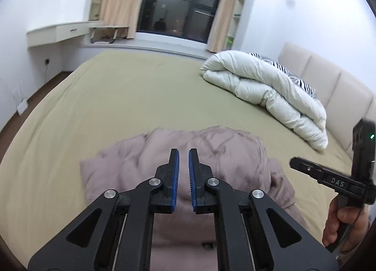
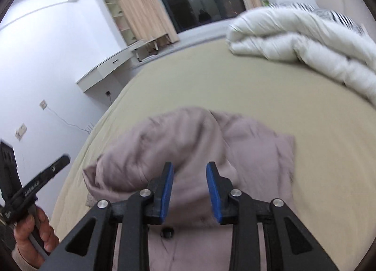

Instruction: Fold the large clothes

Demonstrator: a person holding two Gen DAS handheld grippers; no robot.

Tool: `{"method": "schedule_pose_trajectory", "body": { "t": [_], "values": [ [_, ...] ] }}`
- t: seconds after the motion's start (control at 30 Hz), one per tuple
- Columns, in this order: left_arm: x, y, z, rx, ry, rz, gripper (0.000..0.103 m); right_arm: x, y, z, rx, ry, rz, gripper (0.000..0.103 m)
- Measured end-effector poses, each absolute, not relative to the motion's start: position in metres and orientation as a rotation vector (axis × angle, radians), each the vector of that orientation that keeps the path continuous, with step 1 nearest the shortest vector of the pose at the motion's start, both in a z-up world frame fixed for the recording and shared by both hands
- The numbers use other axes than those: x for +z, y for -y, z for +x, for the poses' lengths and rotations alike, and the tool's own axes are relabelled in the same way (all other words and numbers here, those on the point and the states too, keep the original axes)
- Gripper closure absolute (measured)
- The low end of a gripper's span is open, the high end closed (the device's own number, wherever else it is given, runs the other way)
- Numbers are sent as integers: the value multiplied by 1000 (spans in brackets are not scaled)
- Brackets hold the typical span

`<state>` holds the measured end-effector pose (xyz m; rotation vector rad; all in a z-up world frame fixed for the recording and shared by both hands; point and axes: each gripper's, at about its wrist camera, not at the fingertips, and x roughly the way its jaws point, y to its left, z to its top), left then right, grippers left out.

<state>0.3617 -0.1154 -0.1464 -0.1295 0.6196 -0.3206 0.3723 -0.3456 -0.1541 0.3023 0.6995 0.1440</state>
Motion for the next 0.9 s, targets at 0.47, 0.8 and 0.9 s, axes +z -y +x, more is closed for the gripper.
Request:
{"method": "schedule_pose_trajectory", "body": {
  "t": [0.47,0.8,0.9],
  "values": [
    [-265,154,438,-298,-934,-124,96,-246,315,450,185,-913,117,72],
    [-234,121,447,-265,-930,-139,96,-192,252,447,280,-819,20,69],
    [-260,104,452,-295,-988,-283,96,-259,240,463,270,-982,-11,65]
  ]
}}
